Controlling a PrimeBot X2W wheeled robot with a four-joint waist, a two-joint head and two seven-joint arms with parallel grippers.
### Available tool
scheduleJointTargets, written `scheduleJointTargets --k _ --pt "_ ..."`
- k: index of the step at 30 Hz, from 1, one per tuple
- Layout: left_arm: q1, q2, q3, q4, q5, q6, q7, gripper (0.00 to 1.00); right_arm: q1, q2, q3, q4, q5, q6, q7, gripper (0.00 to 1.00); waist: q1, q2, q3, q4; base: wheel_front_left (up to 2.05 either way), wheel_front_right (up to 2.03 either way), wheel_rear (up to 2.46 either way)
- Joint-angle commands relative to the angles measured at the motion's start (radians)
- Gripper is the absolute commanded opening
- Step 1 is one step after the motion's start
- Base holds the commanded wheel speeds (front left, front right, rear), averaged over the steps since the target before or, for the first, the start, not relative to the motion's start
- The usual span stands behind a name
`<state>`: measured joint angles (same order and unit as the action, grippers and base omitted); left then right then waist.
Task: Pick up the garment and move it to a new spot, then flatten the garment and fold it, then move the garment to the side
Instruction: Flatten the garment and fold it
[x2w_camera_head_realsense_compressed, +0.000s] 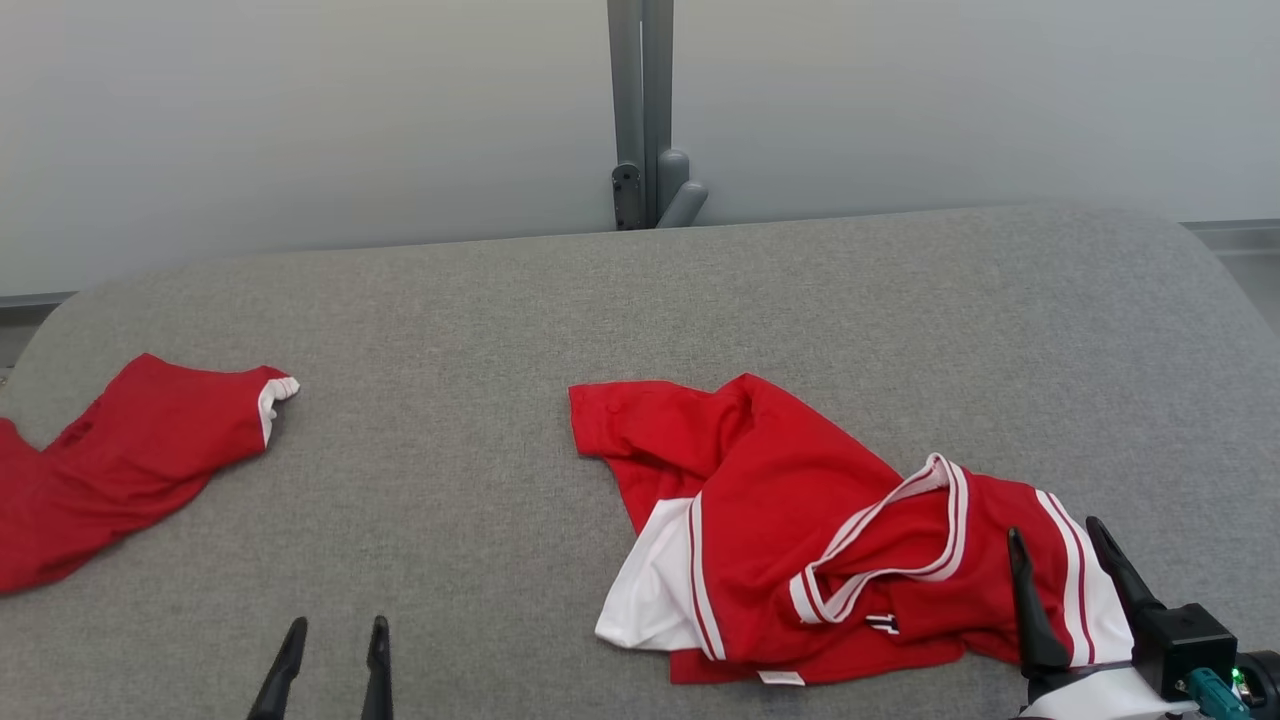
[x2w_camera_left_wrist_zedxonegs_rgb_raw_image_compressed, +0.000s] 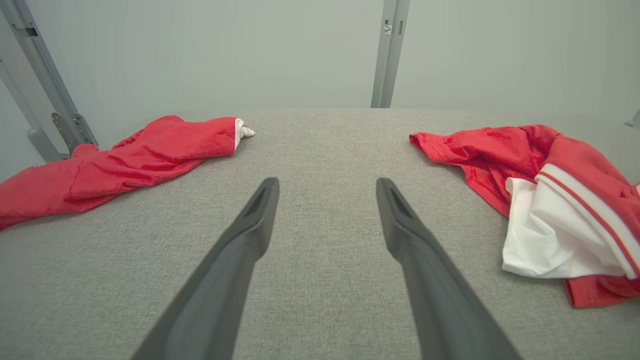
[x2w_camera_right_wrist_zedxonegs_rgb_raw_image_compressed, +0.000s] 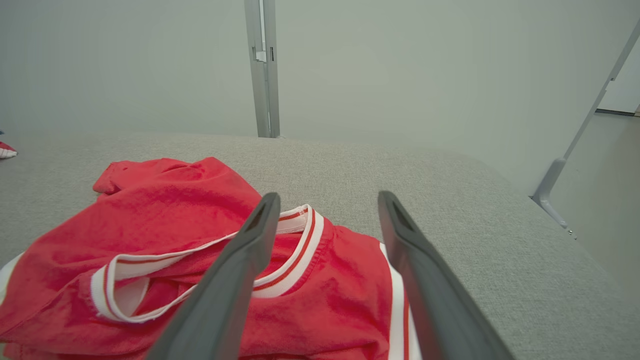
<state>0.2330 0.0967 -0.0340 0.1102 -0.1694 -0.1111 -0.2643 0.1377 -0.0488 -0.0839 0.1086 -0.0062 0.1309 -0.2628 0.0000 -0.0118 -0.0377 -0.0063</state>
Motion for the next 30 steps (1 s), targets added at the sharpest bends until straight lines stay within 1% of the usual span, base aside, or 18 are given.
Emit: scheduleJointTargets --k 1,3,4,5,7,9,11,15,18,21,26,30 --pt "-0.019 -0.007 -0.008 -0.003 0.011 -0.005 0.000 1.00 -0.006 -0.003 -0.001 0.001 0.004 0.000 -0.003 1.00 0.0000 0.0118 0.003 -0.001 0.00 0.00 0.00" --pt "-0.045 -0.013 -0.068 0.005 0.017 -0.012 0.000 1.00 -0.015 -0.003 0.003 0.002 0.004 0.000 -0.003 1.00 0.0000 0.0118 0.009 -0.005 0.00 0.00 0.00" --pt "-0.057 -0.016 -0.116 0.020 0.011 -0.015 0.000 1.00 -0.019 -0.003 0.007 0.003 0.004 0.000 -0.003 1.00 0.0000 0.0118 0.013 -0.008 0.00 0.00 0.00" --pt "-0.071 -0.019 -0.177 0.038 0.004 -0.019 0.010 1.00 -0.022 -0.003 0.010 0.003 0.004 0.000 -0.003 1.00 0.0000 0.0118 0.016 -0.012 0.00 0.00 0.00" --pt "-0.142 0.009 -0.361 0.051 -0.019 -0.020 0.039 1.00 -0.028 -0.003 0.019 0.005 0.003 0.000 -0.003 1.00 0.0000 0.0118 0.024 -0.020 0.00 0.00 0.00" --pt "-0.219 0.043 -0.494 0.062 -0.060 -0.018 0.063 1.00 -0.040 -0.003 0.031 0.007 0.001 0.000 -0.003 1.00 0.0000 0.0118 0.033 -0.036 0.00 0.00 0.00" --pt "-0.290 0.057 -0.607 0.081 -0.087 -0.018 0.086 1.00 -0.054 -0.003 0.039 0.006 0.000 0.000 -0.003 1.00 0.0000 0.0118 0.043 -0.058 0.00 0.00 0.00" --pt "-0.432 0.079 -0.745 0.133 -0.141 -0.019 0.119 1.00 -0.073 -0.003 0.049 0.007 0.005 0.000 -0.003 1.00 0.0000 0.0118 0.063 -0.118 0.00 0.00 0.00" --pt "-0.502 0.095 -0.822 0.187 -0.187 -0.019 0.138 1.00 -0.080 -0.003 0.049 0.009 0.011 0.000 -0.003 1.00 0.0000 0.0118 0.073 -0.165 0.00 0.00 0.00" --pt "-0.552 0.106 -0.862 0.252 -0.211 -0.019 0.146 1.00 -0.072 -0.003 0.041 0.013 0.016 0.000 -0.003 1.00 0.0000 0.0118 0.077 -0.205 0.00 0.00 0.00" --pt "-0.595 0.116 -0.891 0.369 -0.243 -0.019 0.159 1.00 -0.058 -0.003 0.035 0.013 0.025 0.000 -0.003 1.00 0.0000 0.0118 0.074 -0.254 0.00 0.00 0.00" --pt "-0.608 0.109 -0.917 0.421 -0.266 -0.019 0.148 1.00 -0.052 -0.003 0.030 0.013 0.028 0.000 -0.003 1.00 0.0000 0.0118 0.070 -0.271 0.00 0.00 0.00"
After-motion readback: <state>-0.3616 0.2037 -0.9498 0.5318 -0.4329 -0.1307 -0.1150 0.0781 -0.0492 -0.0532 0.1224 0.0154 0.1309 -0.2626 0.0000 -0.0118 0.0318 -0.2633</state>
